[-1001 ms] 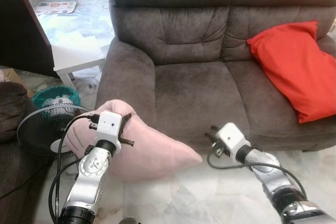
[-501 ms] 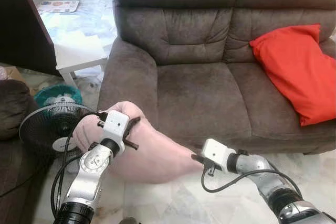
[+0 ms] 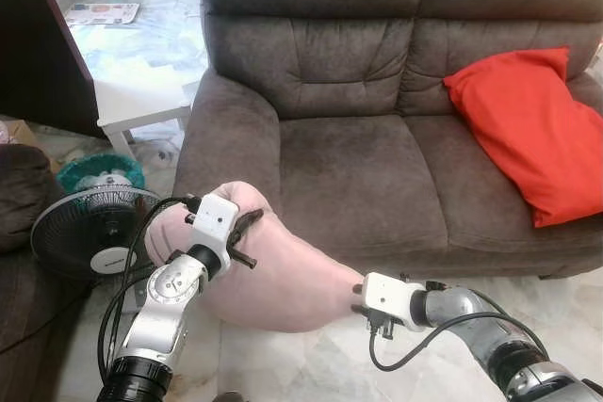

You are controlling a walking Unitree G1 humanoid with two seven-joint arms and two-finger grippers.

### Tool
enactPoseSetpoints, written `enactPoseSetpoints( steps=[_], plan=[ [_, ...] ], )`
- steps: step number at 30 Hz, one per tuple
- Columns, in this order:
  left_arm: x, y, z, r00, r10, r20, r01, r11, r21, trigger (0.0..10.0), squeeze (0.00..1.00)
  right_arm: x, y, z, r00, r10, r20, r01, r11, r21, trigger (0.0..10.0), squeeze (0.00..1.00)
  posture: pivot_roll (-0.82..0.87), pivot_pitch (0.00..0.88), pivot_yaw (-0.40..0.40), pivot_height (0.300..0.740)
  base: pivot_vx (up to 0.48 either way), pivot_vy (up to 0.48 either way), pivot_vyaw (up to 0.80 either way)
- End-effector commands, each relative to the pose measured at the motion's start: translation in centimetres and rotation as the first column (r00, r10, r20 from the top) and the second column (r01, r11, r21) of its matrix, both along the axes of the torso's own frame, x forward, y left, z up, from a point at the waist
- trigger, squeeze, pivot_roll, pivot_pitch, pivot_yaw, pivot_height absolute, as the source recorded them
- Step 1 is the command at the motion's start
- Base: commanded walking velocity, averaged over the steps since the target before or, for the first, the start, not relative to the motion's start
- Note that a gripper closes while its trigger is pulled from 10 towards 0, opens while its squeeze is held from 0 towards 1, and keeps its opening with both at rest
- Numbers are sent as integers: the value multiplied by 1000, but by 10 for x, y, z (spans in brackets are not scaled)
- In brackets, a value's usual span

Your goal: Move the pillow to the sofa from floor

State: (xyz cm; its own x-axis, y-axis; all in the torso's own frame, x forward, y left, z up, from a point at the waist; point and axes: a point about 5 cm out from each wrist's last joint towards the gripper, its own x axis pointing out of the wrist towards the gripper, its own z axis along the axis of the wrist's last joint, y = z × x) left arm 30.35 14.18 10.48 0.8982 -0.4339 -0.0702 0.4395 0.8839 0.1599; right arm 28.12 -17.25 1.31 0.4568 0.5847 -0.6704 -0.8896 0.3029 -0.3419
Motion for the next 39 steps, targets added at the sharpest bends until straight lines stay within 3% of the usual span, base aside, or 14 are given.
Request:
enactPoseSetpoints(
  steps=[1,9,11,14,15,17,29,30,39],
  plan=[
    [6,-11,34,989,-68,131,72,997,-24,10000,0,0,-1,-2,1000,-6,1,6,1000,-28,10000,0,218,0,-102,740,0,0,0],
    [4,-13,34,987,-104,126,105,995,-1,10000,0,2,-3,-5,999,-36,27,38,996,-79,10000,0,225,0,-113,740,0,0,0],
    [4,-15,34,985,-117,124,118,993,4,10000,0,2,-7,-9,998,-53,39,59,988,-145,10000,0,230,4,-114,740,0,0,0],
    [3,-15,34,985,-124,121,124,992,7,10000,0,3,-9,-9,996,-80,47,86,986,-144,10000,0,231,5,-115,740,0,0,0],
    [3,-15,33,985,-128,118,127,992,15,10000,0,4,-7,-8,992,-118,36,121,988,-95,10000,1000,235,6,-117,740,0,0,0],
    [2,-15,32,985,-130,114,128,992,20,10000,0,5,-4,-7,991,-130,20,131,990,-45,10000,1000,234,6,-118,740,0,0,0],
    [1,-16,29,986,-137,96,135,991,26,10000,0,-10,-13,-22,995,-81,-50,71,981,-179,10000,980,232,1,-123,740,0,0,0],
    [1,-17,29,986,-137,96,136,990,26,10000,0,-10,-16,-24,995,-90,-42,79,975,-207,10000,0,232,0,-123,740,0,0,0],
    [1,-22,29,982,-165,94,164,986,18,10000,0,-12,-23,-31,981,-191,-21,178,944,-280,10000,0,240,0,-128,740,0,0,0]
  ],
)
